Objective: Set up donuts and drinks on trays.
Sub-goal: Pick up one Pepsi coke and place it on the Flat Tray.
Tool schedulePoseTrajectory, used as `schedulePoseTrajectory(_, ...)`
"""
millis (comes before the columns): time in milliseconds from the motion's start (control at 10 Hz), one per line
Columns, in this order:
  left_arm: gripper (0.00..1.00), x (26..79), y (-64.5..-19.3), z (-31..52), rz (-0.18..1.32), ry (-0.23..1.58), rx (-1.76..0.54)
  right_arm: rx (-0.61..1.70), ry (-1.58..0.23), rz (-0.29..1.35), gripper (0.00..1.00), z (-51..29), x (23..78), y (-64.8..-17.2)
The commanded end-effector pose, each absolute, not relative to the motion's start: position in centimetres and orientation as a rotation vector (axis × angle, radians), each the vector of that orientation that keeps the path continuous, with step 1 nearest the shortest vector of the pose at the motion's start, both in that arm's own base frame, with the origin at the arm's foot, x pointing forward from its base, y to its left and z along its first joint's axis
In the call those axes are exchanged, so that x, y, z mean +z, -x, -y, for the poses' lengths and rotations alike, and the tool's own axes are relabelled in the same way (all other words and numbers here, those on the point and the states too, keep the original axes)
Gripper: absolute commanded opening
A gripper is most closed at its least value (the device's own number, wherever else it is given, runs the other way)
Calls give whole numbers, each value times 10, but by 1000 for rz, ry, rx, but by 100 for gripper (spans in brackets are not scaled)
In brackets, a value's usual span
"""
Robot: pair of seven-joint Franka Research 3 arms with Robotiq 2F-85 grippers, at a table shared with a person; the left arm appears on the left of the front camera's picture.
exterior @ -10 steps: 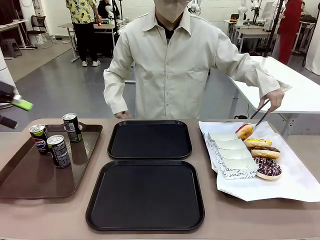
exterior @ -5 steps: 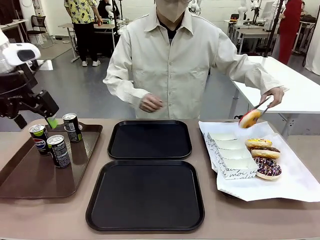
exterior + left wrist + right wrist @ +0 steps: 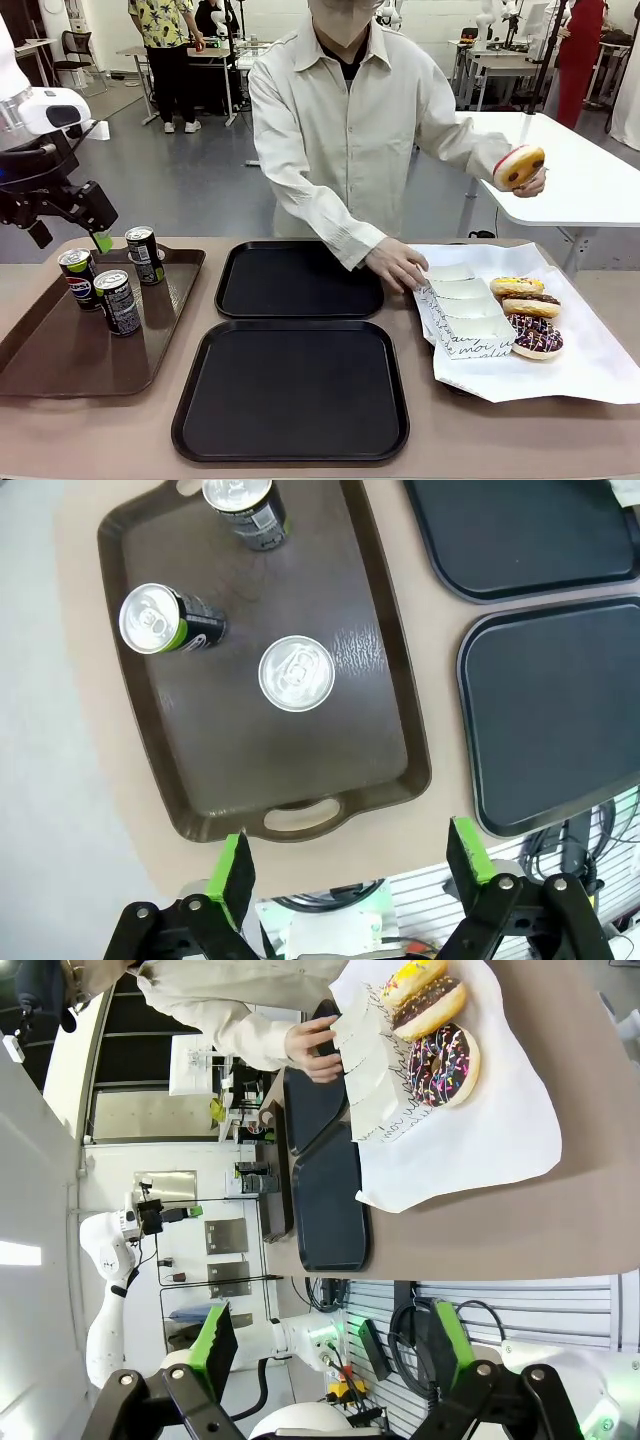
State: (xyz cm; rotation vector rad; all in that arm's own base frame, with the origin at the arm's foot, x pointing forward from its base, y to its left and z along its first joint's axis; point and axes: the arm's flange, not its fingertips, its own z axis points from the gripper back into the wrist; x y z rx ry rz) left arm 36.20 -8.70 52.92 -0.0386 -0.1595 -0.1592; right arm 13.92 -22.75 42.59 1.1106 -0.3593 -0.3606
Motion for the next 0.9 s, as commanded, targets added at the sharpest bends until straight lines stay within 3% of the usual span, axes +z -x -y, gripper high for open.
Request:
schedulePoseTrajectory(0, 100, 530, -358, 91, 135, 12, -147, -346, -1135, 381, 100, 228, 425, -139)
schedulePoseTrajectory(800, 100, 471, -416, 71, 262, -25, 53, -346, -1135, 381, 100, 228, 425, -139)
